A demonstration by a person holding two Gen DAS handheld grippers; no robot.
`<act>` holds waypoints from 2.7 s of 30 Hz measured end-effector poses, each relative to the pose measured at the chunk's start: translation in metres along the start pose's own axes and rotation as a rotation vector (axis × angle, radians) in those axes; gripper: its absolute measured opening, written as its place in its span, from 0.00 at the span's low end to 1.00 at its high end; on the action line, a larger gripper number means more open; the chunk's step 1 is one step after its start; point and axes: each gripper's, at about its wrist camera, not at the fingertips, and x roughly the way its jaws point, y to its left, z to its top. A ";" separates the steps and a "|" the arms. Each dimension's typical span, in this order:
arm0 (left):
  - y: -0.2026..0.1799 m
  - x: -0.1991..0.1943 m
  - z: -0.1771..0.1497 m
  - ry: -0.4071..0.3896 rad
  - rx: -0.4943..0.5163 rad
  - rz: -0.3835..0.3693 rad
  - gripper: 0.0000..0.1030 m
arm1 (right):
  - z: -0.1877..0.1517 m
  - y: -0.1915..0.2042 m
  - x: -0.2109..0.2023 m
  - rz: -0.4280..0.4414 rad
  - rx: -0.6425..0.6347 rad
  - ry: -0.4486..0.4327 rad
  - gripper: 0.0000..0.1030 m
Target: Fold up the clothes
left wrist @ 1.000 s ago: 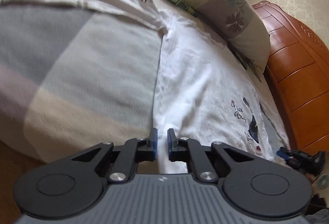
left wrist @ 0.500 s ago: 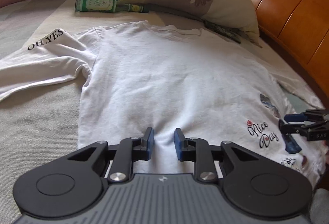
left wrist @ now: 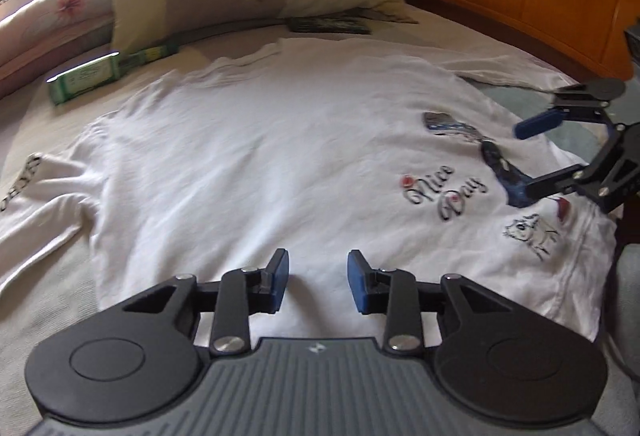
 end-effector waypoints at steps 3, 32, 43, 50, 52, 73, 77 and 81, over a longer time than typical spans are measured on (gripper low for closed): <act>-0.019 0.003 -0.003 0.000 0.052 -0.052 0.38 | -0.010 0.005 0.009 0.004 -0.023 0.067 0.82; -0.077 -0.167 0.045 -0.027 0.050 0.290 0.68 | -0.002 0.022 -0.028 -0.221 0.281 -0.037 1.00; -0.117 -0.198 0.077 -0.013 0.065 0.345 0.72 | -0.056 0.051 -0.018 -0.214 0.332 0.030 1.00; -0.134 -0.143 0.111 0.014 0.038 0.282 0.72 | -0.072 0.063 -0.035 -0.202 0.305 0.016 1.00; -0.136 -0.117 0.114 0.020 0.045 0.265 0.76 | -0.071 0.063 -0.034 -0.208 0.312 0.022 1.00; -0.106 0.021 0.008 0.105 -0.245 0.252 0.79 | -0.066 0.067 -0.030 -0.257 0.355 0.048 1.00; -0.110 0.010 -0.005 0.100 -0.273 0.240 0.79 | -0.065 0.067 -0.030 -0.257 0.355 0.050 1.00; -0.112 0.001 -0.019 0.098 -0.284 0.223 0.80 | -0.064 0.066 -0.029 -0.260 0.361 0.059 1.00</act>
